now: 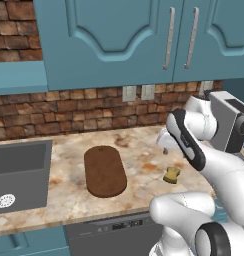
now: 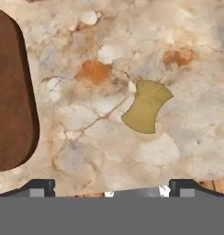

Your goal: Pick up the sponge from the counter and clean the cutting board by briefly scrubbing or pressing down on the cutting board. Once finished, release the sponge.

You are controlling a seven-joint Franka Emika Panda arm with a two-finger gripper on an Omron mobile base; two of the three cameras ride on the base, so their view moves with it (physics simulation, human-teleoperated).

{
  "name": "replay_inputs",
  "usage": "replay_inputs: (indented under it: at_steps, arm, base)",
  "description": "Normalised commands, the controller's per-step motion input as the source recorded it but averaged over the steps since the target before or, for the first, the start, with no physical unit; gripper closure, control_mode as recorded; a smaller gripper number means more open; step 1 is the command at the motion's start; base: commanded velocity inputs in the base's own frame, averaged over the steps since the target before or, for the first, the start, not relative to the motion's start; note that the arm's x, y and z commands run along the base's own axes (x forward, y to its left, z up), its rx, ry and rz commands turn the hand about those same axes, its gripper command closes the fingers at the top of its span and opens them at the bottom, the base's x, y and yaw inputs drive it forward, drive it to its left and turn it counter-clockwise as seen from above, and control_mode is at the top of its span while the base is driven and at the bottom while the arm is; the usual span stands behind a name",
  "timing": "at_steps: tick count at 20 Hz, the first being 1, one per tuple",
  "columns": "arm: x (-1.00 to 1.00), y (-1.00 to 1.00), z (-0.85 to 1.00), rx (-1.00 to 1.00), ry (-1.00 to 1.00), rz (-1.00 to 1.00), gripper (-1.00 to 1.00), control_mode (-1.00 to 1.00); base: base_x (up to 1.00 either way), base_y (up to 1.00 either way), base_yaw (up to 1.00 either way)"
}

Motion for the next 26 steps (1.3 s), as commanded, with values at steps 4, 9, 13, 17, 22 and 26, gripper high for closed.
replay_inputs:
  at_steps: [4,9,13,17,22,26]
  arm:
    - [0.03,-0.01,-0.62,0.07,0.00,-0.10,-1.00,-1.00]
    - [0.03,0.00,-0.39,0.01,0.00,-0.11,-1.00,-1.00]
    - [0.00,0.00,-0.27,-0.01,0.00,-0.12,-1.00,-1.00]
    - [0.00,-0.11,-0.16,-0.03,0.04,-0.12,-1.00,-1.00]
    - [0.00,-0.28,-0.15,-0.06,0.06,-0.08,-1.00,-1.00]
    - [0.21,-0.18,-0.19,-0.06,0.09,-0.01,-1.00,-1.00]
  base:
    - [0.00,0.00,0.00]
    - [0.00,0.00,0.00]
    - [0.00,0.00,0.00]
    - [0.00,0.00,0.00]
    - [0.00,0.00,0.00]
    - [0.00,0.00,0.00]
